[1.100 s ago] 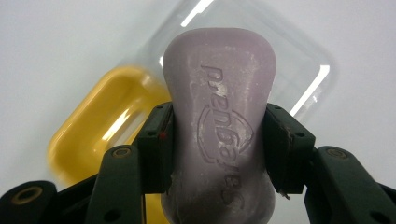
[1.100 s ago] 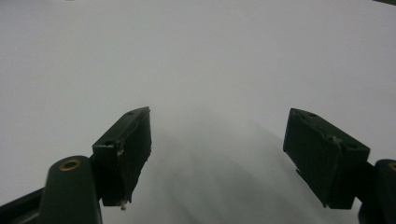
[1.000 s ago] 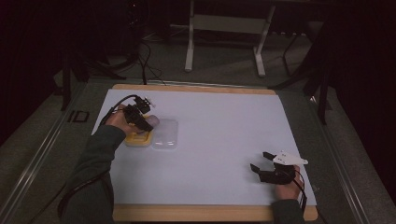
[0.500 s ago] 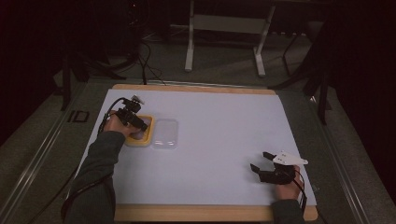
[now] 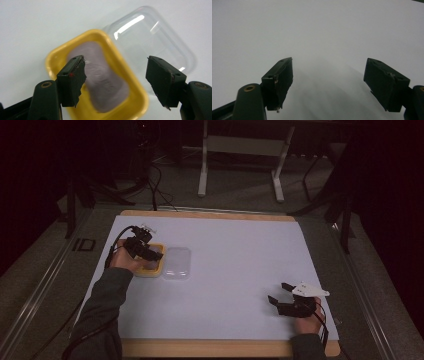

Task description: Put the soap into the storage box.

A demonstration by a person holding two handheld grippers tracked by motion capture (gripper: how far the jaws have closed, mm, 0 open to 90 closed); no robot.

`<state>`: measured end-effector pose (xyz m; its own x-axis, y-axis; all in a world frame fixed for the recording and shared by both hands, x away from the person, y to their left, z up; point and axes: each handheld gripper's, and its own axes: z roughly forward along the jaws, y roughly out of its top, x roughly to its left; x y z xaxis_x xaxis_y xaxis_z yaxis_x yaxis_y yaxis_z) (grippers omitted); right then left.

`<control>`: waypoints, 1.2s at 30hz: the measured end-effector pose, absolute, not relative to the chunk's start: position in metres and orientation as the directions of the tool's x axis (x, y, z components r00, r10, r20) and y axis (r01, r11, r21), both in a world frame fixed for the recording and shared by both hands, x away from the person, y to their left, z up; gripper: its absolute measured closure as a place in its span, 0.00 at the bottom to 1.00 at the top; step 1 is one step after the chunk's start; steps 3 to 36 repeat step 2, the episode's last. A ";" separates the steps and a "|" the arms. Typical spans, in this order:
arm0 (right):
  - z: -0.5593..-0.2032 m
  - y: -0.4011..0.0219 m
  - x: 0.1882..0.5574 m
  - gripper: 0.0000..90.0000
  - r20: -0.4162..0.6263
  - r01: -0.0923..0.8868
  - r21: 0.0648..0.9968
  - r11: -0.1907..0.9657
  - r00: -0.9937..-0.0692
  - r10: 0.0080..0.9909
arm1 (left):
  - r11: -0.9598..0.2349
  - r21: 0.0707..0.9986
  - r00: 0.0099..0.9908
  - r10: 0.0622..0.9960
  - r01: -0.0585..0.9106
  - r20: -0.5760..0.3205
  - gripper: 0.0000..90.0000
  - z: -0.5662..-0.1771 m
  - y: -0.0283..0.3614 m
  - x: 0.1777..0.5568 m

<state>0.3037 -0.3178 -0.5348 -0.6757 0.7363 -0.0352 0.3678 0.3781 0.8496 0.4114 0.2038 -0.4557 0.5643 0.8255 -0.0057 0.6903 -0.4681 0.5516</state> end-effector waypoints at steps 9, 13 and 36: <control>-0.535 -0.317 0.304 0.23 -0.032 0.376 0.845 0.382 -0.676 0.737 | -0.472 0.564 0.571 0.821 0.678 0.001 0.36 -0.457 0.202 0.406; -0.535 -0.317 0.304 0.23 -0.032 0.376 0.845 0.382 -0.676 0.737 | -0.472 0.564 0.571 0.821 0.678 0.001 0.36 -0.457 0.202 0.406; -0.535 -0.317 0.304 0.23 -0.032 0.376 0.845 0.382 -0.676 0.737 | -0.472 0.564 0.571 0.821 0.678 0.001 0.36 -0.457 0.202 0.406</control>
